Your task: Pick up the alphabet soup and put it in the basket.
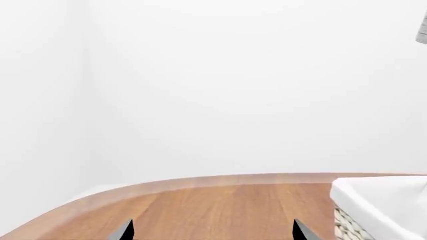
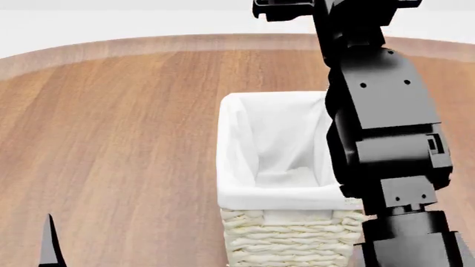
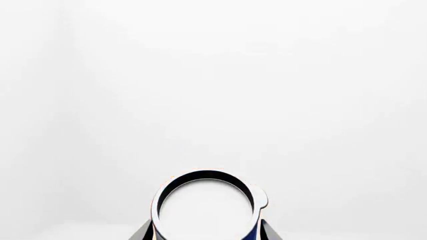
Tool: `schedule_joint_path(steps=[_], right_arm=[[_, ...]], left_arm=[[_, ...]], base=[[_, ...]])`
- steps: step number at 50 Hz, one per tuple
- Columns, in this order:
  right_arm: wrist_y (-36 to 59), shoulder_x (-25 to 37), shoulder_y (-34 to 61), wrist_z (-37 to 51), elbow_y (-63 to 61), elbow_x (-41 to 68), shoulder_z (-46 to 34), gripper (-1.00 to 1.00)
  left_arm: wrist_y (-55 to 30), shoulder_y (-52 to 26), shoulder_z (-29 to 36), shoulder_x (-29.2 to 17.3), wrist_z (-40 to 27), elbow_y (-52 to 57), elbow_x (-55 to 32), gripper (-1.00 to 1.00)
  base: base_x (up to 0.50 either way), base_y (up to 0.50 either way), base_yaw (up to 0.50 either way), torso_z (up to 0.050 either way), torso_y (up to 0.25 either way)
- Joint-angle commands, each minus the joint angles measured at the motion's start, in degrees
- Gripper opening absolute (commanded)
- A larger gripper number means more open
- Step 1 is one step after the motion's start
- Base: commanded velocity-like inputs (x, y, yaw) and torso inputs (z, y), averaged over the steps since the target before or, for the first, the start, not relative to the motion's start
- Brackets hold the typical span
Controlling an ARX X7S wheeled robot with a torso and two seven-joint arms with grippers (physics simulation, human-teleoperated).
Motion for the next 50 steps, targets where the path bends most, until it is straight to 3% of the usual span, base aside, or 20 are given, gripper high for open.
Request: schedule_joint_path(steps=[1,18,31,50], right_arm=[[-14.7,-7.6,14.8,-6.2,36.6,-7.3,-0.5,-1.0],[-4.3,-9.2,14.9,-9.7,36.7,-22.5,12.5,-1.0],[3.4,-9.9,13.9,-14.5,36.7,-26.3,12.7,-1.0],[12.7,-9.9,11.3,-13.3,36.7,-26.3,14.0,-1.0]], left_arm=[[-0.1,0.0,-0.2,-0.2,-0.3,0.2,-0.3,1.0],[0.3,-0.2,-0.4,-0.4,-0.5,-0.4,-0.7,1.0],[0.4,-0.2,-0.5,-0.6,-0.8,-0.6,-1.0,1.0],[0.6,-0.1,-0.3,-0.7,-1.1,-1.0,-1.2,1.0]], base=[[0.0,0.0,0.0,0.0,0.0],[0.0,0.0,0.0,0.0,0.001],[0.0,0.0,0.0,0.0,0.001],[0.0,0.0,0.0,0.001,0.001]])
